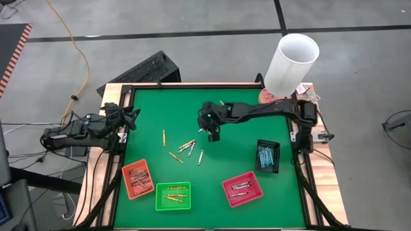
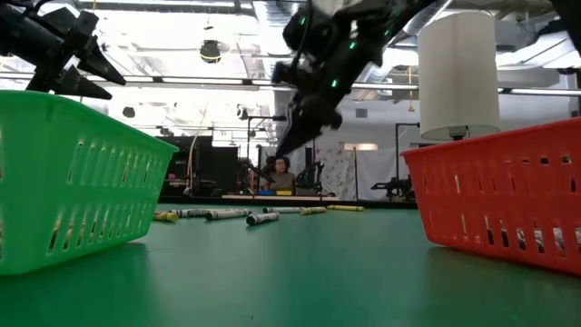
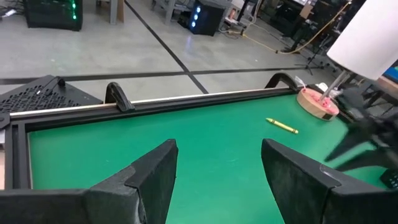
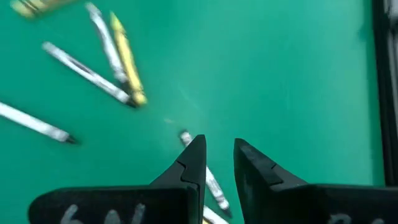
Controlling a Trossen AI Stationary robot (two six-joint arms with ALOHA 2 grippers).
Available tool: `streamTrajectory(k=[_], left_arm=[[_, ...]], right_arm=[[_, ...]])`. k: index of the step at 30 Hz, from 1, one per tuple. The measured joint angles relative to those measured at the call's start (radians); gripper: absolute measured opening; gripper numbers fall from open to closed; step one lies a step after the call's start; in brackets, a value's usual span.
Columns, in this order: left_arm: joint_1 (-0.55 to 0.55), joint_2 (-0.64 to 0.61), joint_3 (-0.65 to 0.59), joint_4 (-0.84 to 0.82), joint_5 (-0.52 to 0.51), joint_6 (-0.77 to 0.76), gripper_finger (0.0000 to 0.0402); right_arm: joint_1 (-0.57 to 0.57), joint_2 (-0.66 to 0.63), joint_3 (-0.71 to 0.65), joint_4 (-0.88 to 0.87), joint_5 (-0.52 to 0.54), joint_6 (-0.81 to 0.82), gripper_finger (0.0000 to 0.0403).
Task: Sort crayons
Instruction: Put the black crayon into the red bin
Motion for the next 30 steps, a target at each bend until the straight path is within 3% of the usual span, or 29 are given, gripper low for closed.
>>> streamTrajectory(k=[6,12,17,30], left_arm=[[0.0,0.0,0.0,-0.001,-0.004,-0.001,0.0223],[0.0,0.0,0.0,-0.001,-0.007,-0.004,0.0223],[0.0,0.0,0.0,-0.001,-0.007,-0.004,0.0223],[0.0,0.0,0.0,-0.001,-0.007,-0.006,0.0223]], right_arm=[[-0.024,0.105,0.095,-0.039,0.0,-0.023,0.009],[-0.03,0.187,0.208,-0.249,0.001,-0.076,0.014],[-0.027,0.22,0.25,-0.273,0.005,-0.105,0.0172],[-0.028,0.22,0.247,-0.247,0.004,-0.127,0.0171]])
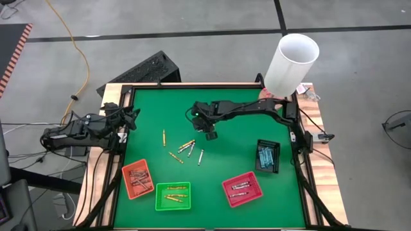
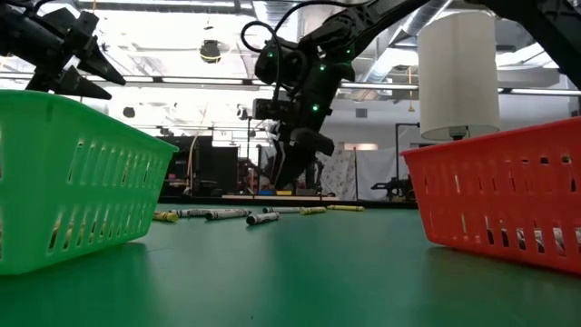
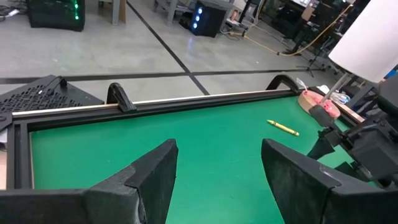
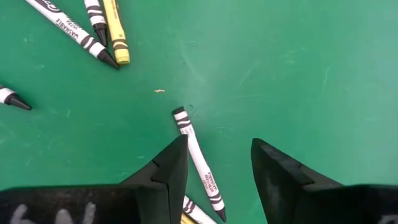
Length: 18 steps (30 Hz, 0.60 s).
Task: Sort crayons
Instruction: Put the black crayon into the red bin
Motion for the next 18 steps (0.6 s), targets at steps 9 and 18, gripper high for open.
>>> streamTrajectory(k=[9,18], left_arm=[[0.0,0.0,0.0,0.0,-0.001,0.0,0.0223],[0.0,0.0,0.0,0.0,0.0,0.0,0.0223]], right_arm=[[-0.005,0.039,-0.001,-0.002,-0.001,-0.007,0.017],[-0.005,0.078,0.0,0.013,0.0,-0.025,0.017]])
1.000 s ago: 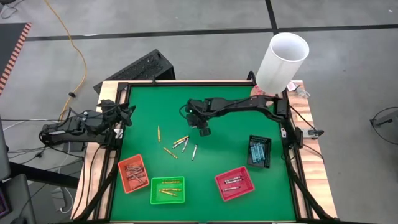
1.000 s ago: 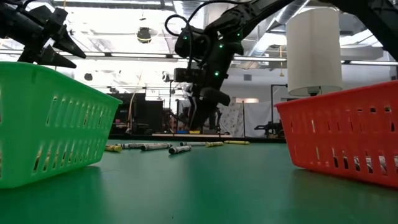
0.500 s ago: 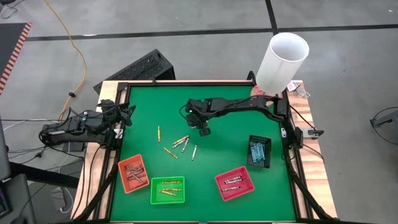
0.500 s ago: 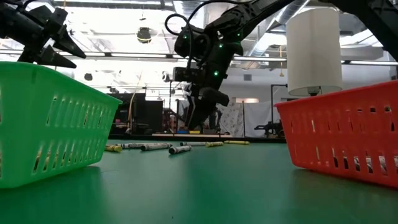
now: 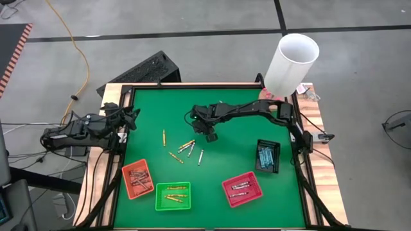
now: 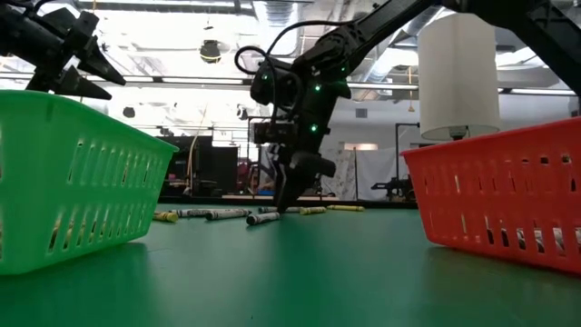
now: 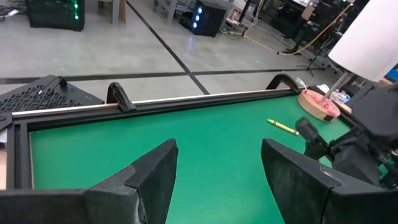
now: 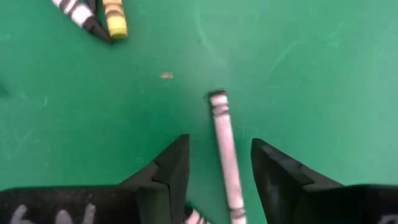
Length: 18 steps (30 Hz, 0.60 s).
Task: Sort crayons
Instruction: Put the black crayon into the red bin
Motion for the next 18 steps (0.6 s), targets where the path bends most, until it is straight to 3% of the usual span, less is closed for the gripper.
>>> streamTrajectory(k=[18], left_arm=[[0.0,0.0,0.0,0.0,-0.001,0.0,0.0223]], right_arm=[[-0.002,0.014,0.003,-0.083,-0.004,0.004,0.0161]])
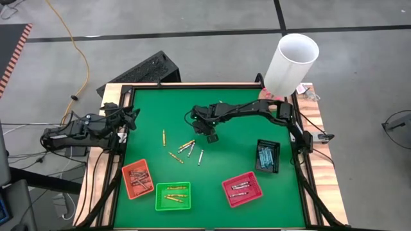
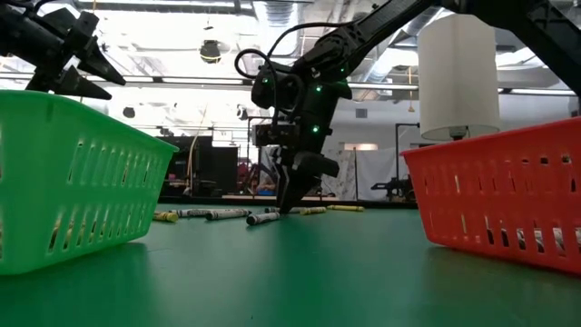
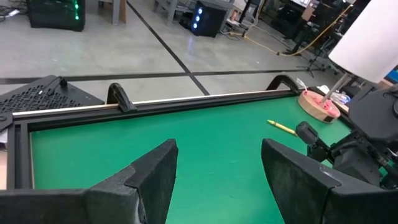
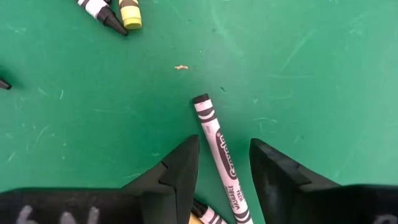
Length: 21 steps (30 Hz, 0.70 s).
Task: Sort crayons
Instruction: Put the black crayon into the red bin
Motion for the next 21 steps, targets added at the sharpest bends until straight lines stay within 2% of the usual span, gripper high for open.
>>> streamTrajectory(k=[5,15,21], left_arm=[[0.0,0.0,0.0,0.0,0.0,0.0,0.0223],[0.0,0.0,0.0,0.0,0.0,0.0,0.0223],[0.0,0.0,0.0,0.0,0.0,0.0,0.0223]], right_arm=[[-0.001,0.001,0.0,-0.005,0.0,0.008,0.0129],[-0.005,0.002,-0.002,-0.016,-0.004,0.038,0.0011],[-0.005,0.002,-0.001,-0.014,-0.002,0.07,0.0005]])
